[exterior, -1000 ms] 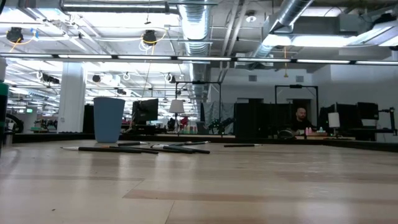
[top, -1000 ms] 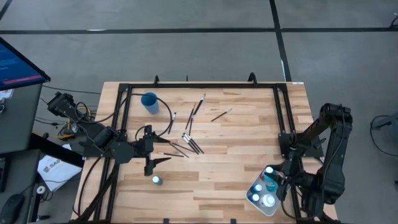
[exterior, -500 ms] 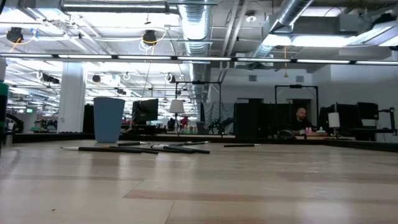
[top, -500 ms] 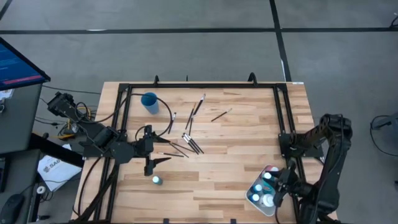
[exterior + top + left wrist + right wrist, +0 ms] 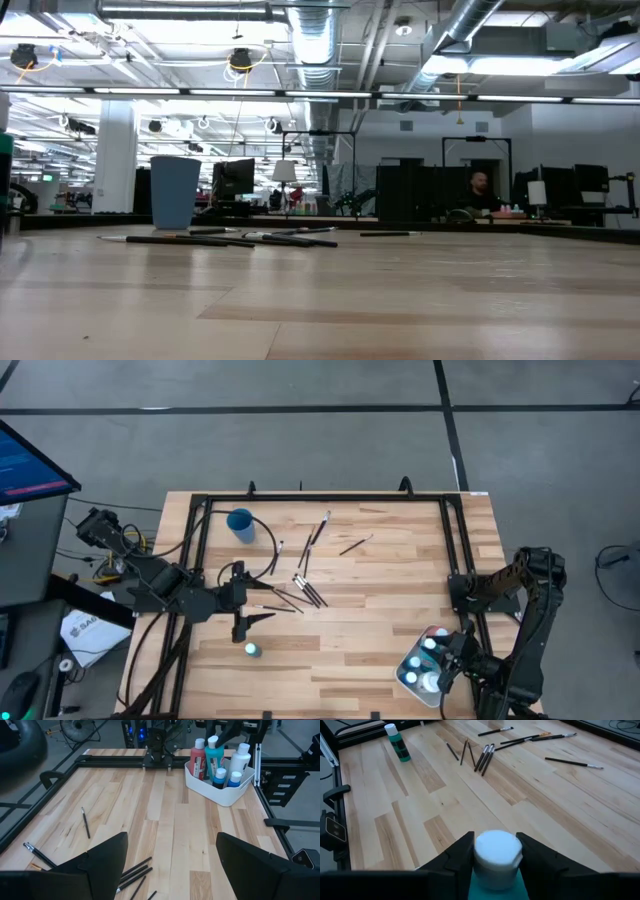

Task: Pick & Place Paint Supplies
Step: Put the large light blue paint bottle into the white bin, then put the small green paint bottle into the white bin

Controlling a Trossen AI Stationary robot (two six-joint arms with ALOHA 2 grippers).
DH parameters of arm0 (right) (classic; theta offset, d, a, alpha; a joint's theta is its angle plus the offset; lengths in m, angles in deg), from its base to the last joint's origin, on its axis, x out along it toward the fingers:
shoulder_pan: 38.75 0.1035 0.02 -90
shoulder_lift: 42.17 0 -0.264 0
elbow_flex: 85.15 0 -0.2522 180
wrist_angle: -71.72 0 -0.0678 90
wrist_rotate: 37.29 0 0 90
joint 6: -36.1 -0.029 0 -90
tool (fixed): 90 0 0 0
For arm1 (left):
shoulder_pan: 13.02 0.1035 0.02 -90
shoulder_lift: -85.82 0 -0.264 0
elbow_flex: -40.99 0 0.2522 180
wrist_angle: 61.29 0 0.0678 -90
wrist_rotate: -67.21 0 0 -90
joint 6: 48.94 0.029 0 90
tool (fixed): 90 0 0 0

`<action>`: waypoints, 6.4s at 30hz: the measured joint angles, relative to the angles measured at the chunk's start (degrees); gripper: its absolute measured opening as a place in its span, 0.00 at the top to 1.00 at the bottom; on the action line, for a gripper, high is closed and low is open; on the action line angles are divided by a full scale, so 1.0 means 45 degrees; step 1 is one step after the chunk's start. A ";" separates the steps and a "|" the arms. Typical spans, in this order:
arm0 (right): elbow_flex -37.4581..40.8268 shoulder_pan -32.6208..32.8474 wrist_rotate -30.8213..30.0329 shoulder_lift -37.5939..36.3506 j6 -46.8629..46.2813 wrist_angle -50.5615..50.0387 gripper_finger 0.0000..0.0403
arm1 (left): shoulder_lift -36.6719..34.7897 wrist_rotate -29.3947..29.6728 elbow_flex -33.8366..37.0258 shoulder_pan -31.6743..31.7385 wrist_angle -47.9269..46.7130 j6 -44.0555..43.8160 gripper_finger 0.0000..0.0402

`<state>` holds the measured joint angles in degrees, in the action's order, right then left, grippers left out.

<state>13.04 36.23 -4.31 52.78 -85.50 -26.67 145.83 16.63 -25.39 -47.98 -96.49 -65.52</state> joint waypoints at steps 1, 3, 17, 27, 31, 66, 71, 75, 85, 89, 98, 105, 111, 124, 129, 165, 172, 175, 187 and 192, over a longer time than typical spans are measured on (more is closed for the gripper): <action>0.0000 0.0000 -0.0013 -0.0001 0.0000 -0.0003 0.65 | 0.0000 0.0005 0.0000 0.0000 0.0000 0.0000 0.26; 0.0000 0.0000 -0.0008 -0.0005 0.0000 0.0004 0.62 | 0.0000 0.0000 0.0000 0.0000 0.0000 0.0000 0.26; -0.0005 -0.0463 0.1171 -0.0619 0.0424 -0.0047 0.48 | 0.0000 0.0000 0.0003 0.0000 0.0000 -0.0034 0.26; -0.1521 -0.2233 0.1852 -0.2217 0.4757 0.0085 0.35 | 0.0000 -0.2236 0.0000 -0.0119 -0.0226 -0.0413 0.26; -0.2511 -0.3073 0.1847 -0.2401 0.7202 0.0442 0.35 | 0.0154 -0.3516 0.0001 -0.0567 -0.1648 -0.1406 0.26; -0.2924 -0.5790 0.2036 -0.2283 1.2823 0.3547 0.35 | 0.1331 -0.3656 0.3186 -0.3077 -0.1904 -0.4381 0.26; -0.2924 -0.5787 0.2036 -0.2283 1.2823 0.3549 0.35 | 0.1350 -0.3462 0.3396 -0.3075 -0.1145 -0.4307 0.26; -0.2919 -0.5768 0.2036 -0.2283 1.2823 0.3576 0.35 | 0.1365 -0.3495 0.4023 -0.3075 0.0202 -0.4002 0.26; -0.2919 -0.5761 0.2036 -0.2283 1.2818 0.3576 0.35 | 0.1365 -0.3167 0.4124 -0.3072 0.0355 -0.4007 0.37; -0.2919 -0.5759 0.2036 -0.2283 1.2818 0.3576 0.35 | 0.1365 -0.3153 0.4124 -0.3070 0.0404 -0.3778 0.44; -0.2919 -0.5751 0.2041 -0.2283 1.2808 0.3579 0.35 | 0.1365 -0.3157 0.4148 -0.3070 0.0542 -0.3701 0.52; -0.2919 -0.5751 0.2041 -0.2283 1.2788 0.3596 0.35 | 0.1365 -0.3099 0.4153 -0.3070 0.0548 -0.3609 0.47; -0.2915 -0.5751 0.2046 -0.2283 1.2799 0.3615 0.35 | 0.1365 -0.3065 0.4153 -0.3070 0.0554 -0.3530 0.38; -0.2916 -0.5756 0.2041 -0.2283 1.2808 0.3586 0.35 | 0.2084 -0.3098 0.4161 -0.3075 0.0965 -0.3011 0.39; -0.2914 -0.5756 0.2043 -0.2283 1.2812 0.3581 0.35 | 0.2590 -0.3099 0.4163 -0.3070 0.1016 -0.3022 0.38; -0.1817 -0.6889 0.1999 -0.2270 1.5955 0.7748 0.35 | 0.2547 -0.2052 0.4163 -0.1108 0.5189 -0.1091 0.71; -0.1817 -0.7388 0.2025 -0.2273 1.6157 0.7795 0.35 | 0.3445 -0.2882 0.4138 0.0206 0.8185 0.0648 0.71; -0.1817 -0.7528 0.2032 -0.2273 1.6358 0.7797 0.35 | 0.4207 -0.3298 0.3824 0.0630 0.8746 0.0883 0.71; -0.1817 -0.7703 0.2138 -0.2278 1.6356 0.7720 0.35 | 0.7159 -0.4438 0.1303 0.1878 0.8796 0.0864 0.71; -0.1817 -0.7703 0.2351 -0.2278 1.6354 0.7724 0.35 | 0.7789 -0.4529 0.1219 0.2139 0.8768 0.0737 0.71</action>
<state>4.87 1.57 6.27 42.53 -11.90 8.09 180.88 -3.75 -19.91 -38.35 -57.03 -62.20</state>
